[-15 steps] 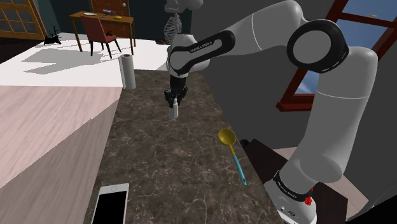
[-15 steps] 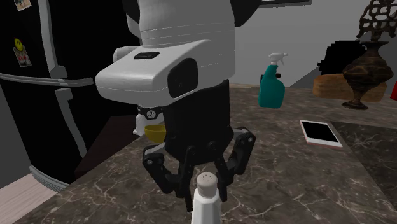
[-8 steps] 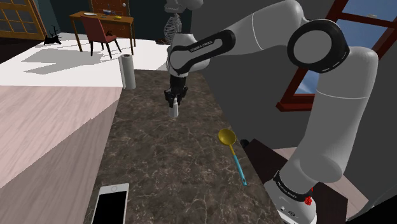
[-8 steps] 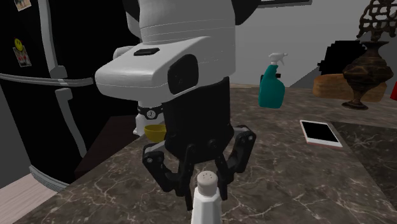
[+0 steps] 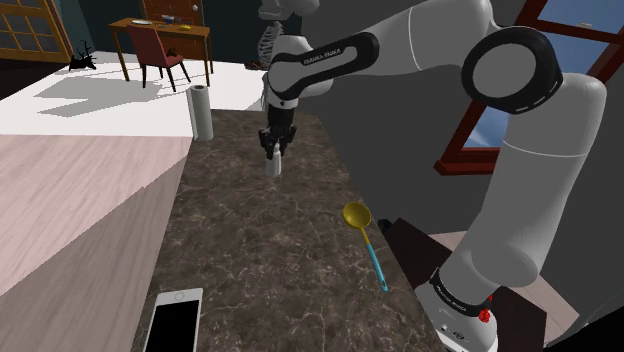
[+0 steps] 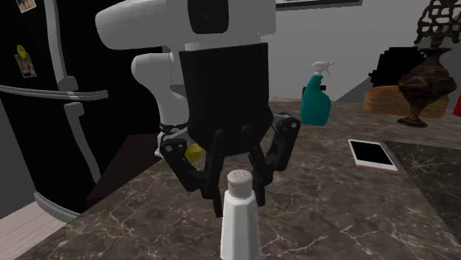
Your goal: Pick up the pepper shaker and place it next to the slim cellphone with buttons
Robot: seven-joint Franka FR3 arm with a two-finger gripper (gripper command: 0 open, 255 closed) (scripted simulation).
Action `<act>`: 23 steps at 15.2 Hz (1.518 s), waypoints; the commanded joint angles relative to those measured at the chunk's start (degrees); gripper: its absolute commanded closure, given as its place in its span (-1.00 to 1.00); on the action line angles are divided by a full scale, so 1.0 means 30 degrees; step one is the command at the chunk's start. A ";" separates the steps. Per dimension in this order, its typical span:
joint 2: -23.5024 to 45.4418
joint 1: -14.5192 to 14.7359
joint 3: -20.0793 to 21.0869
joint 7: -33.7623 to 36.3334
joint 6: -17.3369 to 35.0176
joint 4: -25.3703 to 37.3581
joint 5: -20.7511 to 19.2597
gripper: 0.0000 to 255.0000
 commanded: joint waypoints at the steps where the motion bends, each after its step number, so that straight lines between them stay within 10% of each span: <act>1: -0.0145 0.0008 0.0004 0.0062 -0.0499 0.0355 -0.0018 1.00; 23: -0.1161 -0.0036 -0.0008 0.0514 -0.5797 0.4655 -0.0117 1.00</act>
